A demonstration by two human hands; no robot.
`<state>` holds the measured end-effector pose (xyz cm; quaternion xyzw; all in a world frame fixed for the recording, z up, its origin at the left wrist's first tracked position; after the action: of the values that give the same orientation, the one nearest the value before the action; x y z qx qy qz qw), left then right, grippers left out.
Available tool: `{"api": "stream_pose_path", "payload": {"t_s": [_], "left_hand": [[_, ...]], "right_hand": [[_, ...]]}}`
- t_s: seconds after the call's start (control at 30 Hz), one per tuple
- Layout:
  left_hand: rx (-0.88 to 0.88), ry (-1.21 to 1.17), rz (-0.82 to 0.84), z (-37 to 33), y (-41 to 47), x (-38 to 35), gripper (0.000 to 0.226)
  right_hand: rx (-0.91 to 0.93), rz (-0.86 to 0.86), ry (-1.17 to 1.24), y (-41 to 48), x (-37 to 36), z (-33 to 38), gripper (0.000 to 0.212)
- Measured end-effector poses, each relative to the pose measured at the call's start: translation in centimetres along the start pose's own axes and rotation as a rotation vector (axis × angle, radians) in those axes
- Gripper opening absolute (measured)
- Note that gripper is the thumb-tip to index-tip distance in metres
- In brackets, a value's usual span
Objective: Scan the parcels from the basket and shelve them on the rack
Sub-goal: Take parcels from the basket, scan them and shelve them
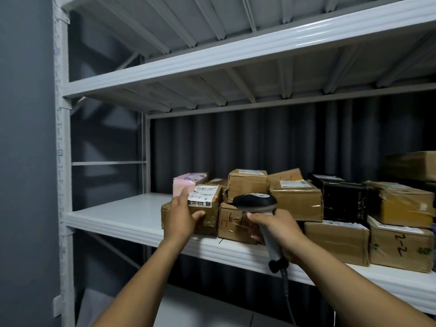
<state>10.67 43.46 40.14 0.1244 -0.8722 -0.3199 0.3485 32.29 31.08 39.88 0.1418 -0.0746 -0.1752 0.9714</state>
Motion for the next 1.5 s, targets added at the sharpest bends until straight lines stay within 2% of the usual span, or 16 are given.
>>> {"api": "stream_pose_path", "payload": {"t_s": [0.07,0.2,0.43,0.9,1.2,1.5], "left_hand": [[-0.121,0.114,-0.022,-0.2,-0.4,0.1,0.078],[-0.262,0.275,-0.002,-0.7,0.0,-0.3,0.059],[-0.304,0.276,0.071,-2.3,2.0,-1.1,0.055],[-0.263,0.372,0.078,-3.3,0.7,0.6,0.055],[-0.395,0.396,0.257,-5.4,-9.7,-0.3,0.054],[-0.374,0.329,0.496,-4.9,-25.8,-4.1,0.05]], "right_hand": [[0.002,0.003,-0.01,0.2,-0.1,0.0,0.022],[-0.011,0.016,-0.031,0.3,-0.3,0.1,0.021],[-0.038,0.004,-0.032,0.7,0.0,0.1,0.013],[-0.056,0.018,-0.116,-1.4,1.7,-0.9,0.02],[-0.041,0.035,-0.294,-9.6,5.5,-2.2,0.017],[-0.17,0.075,-0.503,-22.6,9.3,-9.2,0.022]]}}
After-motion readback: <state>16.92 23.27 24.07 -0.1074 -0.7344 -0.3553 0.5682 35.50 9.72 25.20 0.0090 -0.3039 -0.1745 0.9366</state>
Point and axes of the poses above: each hand's wrist, its own y-axis towards the middle knuckle, its own x-axis out of the back of the hand, z = x × y, the point moved 6 cm from there along y, towards the middle knuckle, and after that the axes turned 1 degree about y, right-handed, at the moved point
